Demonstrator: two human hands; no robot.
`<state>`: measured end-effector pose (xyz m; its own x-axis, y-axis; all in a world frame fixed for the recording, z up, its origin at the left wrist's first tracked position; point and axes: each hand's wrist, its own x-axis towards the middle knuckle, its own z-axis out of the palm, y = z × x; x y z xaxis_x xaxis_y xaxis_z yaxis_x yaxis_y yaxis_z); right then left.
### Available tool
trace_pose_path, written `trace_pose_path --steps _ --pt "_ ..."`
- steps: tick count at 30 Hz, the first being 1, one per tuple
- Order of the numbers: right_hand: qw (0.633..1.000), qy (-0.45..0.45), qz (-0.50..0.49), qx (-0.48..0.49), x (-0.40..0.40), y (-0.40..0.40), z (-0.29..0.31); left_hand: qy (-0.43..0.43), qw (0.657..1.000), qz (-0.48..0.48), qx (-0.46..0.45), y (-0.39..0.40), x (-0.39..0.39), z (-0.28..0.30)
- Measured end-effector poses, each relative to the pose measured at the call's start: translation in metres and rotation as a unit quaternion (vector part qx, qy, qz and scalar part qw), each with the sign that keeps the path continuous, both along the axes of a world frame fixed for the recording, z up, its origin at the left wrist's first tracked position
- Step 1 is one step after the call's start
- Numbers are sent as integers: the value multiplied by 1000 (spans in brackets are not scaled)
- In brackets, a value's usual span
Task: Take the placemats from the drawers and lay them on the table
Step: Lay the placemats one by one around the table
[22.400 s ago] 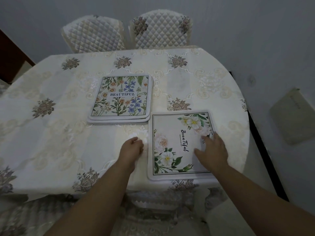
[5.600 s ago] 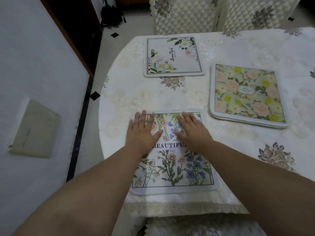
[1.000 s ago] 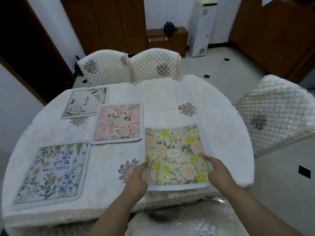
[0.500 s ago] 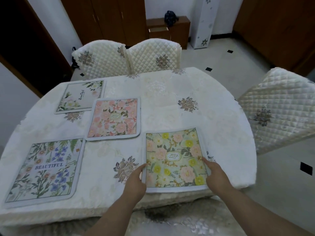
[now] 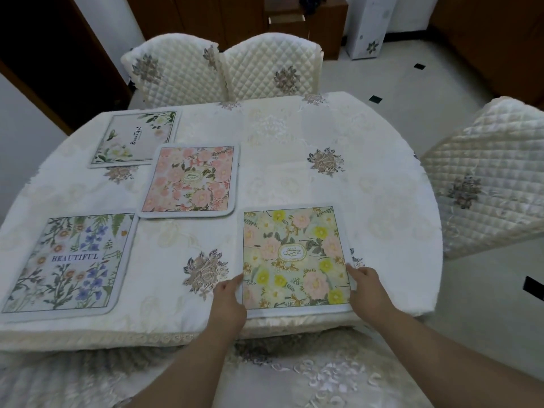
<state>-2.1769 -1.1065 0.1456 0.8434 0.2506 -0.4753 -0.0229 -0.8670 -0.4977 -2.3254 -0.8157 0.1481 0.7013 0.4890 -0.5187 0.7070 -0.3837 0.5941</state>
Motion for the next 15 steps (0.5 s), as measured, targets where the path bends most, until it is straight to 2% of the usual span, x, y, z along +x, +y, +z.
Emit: trace_pose_path --steps 15 --pt "1000 6 -12 -1 -4 -2 -3 -10 1000 10 4 -6 -3 -4"
